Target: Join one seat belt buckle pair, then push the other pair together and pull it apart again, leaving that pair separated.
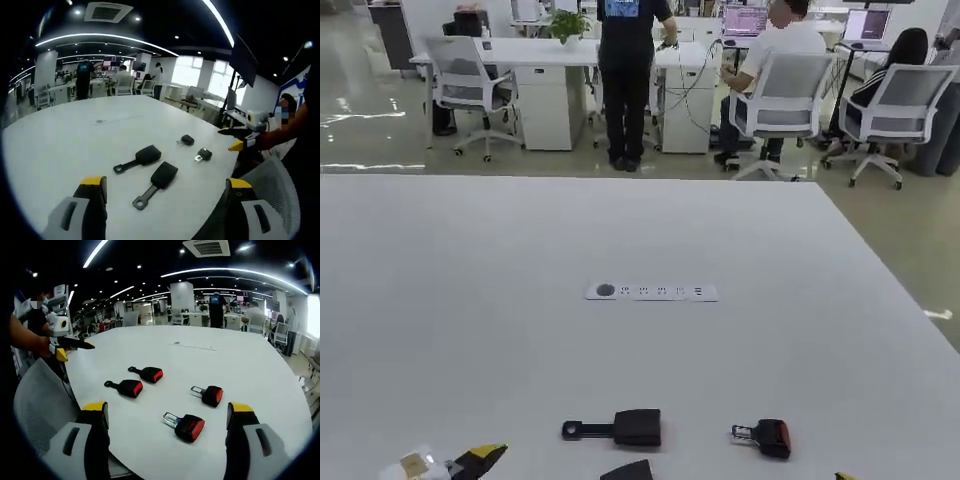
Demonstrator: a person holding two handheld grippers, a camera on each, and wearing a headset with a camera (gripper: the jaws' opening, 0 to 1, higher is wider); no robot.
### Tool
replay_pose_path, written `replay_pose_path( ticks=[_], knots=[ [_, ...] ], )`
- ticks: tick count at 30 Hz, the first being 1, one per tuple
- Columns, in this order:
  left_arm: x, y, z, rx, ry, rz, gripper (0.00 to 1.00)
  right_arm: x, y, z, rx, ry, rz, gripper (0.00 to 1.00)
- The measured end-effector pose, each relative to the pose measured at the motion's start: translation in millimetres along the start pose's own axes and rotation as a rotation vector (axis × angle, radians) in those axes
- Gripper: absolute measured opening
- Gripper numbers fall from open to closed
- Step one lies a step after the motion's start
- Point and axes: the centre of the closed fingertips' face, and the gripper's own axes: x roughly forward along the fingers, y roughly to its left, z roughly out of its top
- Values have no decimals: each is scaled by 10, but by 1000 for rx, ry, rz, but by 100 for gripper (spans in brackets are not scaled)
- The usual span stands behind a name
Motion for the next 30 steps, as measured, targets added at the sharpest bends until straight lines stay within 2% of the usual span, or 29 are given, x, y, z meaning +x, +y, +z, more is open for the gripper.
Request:
replay_pose_path(
  ticks=[21,30],
  knots=[
    [-19,-9,17,-8,-3,5,100,-51,-56,-24,-5,11,-14,98],
    [-18,-21,-19,-8,4,7,100,-70,-66,-19,-3,13,-17,98]
  ],
)
